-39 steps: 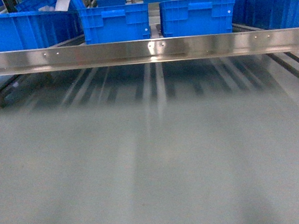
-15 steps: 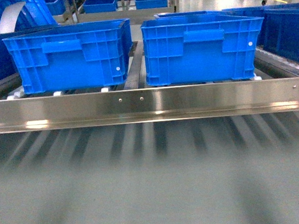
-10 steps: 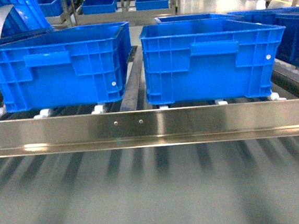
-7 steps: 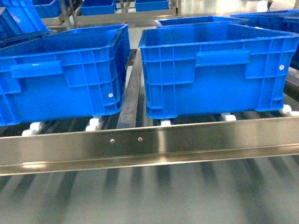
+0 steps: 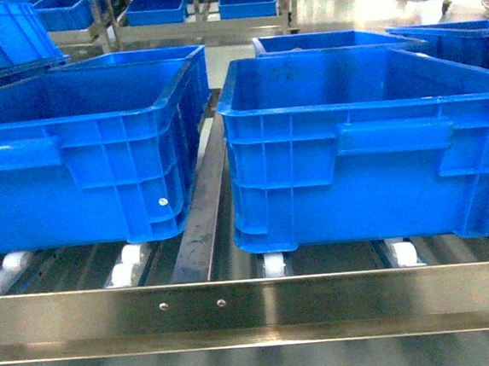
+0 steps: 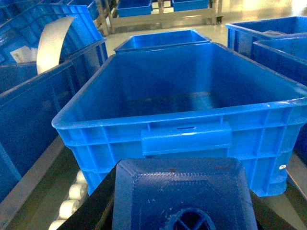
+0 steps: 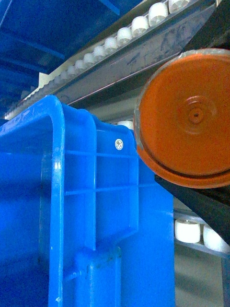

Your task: Sort blue parts and orange caps into right shelf containers

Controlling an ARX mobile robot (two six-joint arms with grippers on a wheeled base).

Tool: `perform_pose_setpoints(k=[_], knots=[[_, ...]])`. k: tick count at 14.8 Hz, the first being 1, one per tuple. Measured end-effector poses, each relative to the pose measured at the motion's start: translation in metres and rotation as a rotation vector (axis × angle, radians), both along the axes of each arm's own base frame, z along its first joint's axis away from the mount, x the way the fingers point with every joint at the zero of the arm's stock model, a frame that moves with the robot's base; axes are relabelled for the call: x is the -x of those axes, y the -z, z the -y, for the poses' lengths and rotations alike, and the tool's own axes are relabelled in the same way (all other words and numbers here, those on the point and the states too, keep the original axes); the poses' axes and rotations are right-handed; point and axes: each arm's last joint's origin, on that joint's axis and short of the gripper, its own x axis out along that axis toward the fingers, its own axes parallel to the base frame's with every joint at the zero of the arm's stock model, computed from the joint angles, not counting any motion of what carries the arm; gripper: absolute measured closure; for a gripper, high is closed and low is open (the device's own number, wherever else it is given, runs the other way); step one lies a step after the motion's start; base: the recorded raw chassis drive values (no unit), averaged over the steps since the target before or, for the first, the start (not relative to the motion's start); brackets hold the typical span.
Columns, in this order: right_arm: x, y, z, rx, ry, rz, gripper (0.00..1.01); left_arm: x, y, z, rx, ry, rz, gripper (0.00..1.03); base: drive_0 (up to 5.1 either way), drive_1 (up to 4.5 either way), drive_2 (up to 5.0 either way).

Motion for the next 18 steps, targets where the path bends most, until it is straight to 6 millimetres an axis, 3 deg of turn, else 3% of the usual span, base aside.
perform_pose_setpoints(k=[18], knots=[[0.0001,0.0001,0.0000,0.000,0.000,-0.002,0.56,0.0000,0.0000,0.0000,0.000,0.000,0.000,0.58,0.0,0.00,0.0]])
